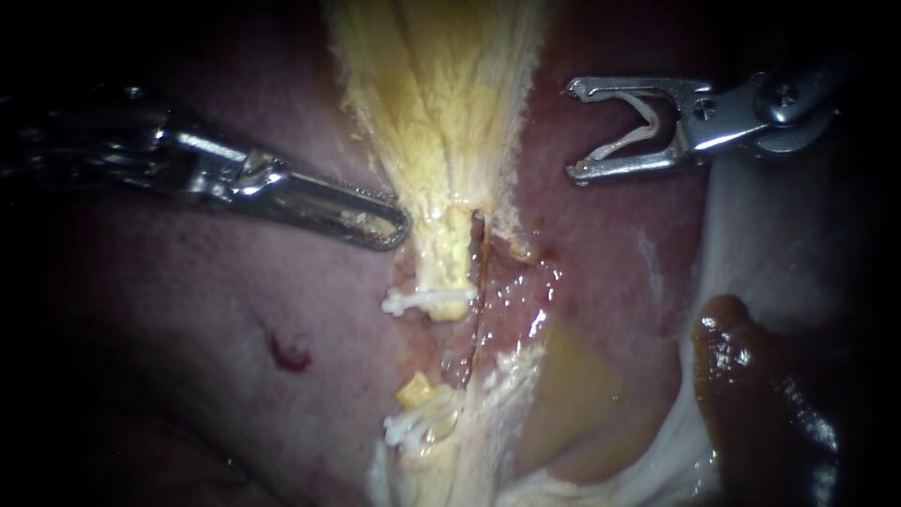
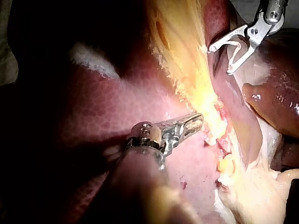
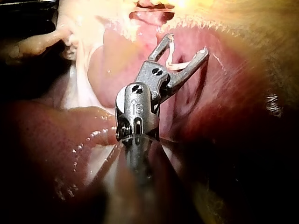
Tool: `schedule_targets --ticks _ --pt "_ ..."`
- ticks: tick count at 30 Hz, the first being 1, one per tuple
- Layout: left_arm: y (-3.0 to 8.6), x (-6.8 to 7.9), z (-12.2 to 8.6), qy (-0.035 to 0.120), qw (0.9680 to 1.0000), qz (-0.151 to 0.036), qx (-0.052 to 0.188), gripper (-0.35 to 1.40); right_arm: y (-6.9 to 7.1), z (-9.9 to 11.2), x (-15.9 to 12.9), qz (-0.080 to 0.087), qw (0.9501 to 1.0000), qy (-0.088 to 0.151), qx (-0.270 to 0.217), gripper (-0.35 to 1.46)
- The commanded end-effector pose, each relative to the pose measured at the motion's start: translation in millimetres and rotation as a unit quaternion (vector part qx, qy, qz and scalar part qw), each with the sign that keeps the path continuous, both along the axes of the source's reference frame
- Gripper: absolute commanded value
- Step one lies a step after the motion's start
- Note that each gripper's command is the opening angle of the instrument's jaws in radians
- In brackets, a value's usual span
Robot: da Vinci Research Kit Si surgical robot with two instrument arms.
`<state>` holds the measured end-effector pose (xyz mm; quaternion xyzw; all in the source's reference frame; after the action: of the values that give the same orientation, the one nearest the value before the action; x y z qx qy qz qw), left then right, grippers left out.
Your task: Clipping first clip right tube
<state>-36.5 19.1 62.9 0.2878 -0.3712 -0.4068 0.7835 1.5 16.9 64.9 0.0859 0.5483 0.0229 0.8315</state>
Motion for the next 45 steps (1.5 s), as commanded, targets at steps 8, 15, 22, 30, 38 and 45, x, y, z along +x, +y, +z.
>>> schedule_targets --ticks 8,15,22,30,38,45 --pt "1.7 2.5 -3.1 0.001 1.0000 -0.004 0.001 -0.35 0.0 0.0 0.0 0.000 1.0000 0.000 0.000 0.50" --pt "4.0 5.2 -5.8 0.006 0.9997 -0.021 -0.004 -0.35 0.0 0.0 0.0 0.000 1.0000 0.000 0.000 0.50" --pt "6.0 6.9 -7.7 0.005 0.9993 -0.037 -0.008 -0.35 0.0 -0.1 0.1 0.000 1.0000 0.000 0.000 0.50" --pt "5.9 7.0 -7.7 0.005 0.9992 -0.039 -0.009 -0.35 -0.3 -0.2 0.1 -0.005 1.0000 0.006 -0.001 0.50" --pt "5.7 7.0 -7.4 0.005 0.9992 -0.039 -0.010 -0.35 -2.4 -1.1 0.7 -0.004 0.9983 0.013 0.058 0.49" --pt "5.7 7.0 -7.4 0.005 0.9992 -0.039 -0.010 -0.35 -4.9 -1.3 1.5 0.001 0.9934 0.014 0.114 0.48"
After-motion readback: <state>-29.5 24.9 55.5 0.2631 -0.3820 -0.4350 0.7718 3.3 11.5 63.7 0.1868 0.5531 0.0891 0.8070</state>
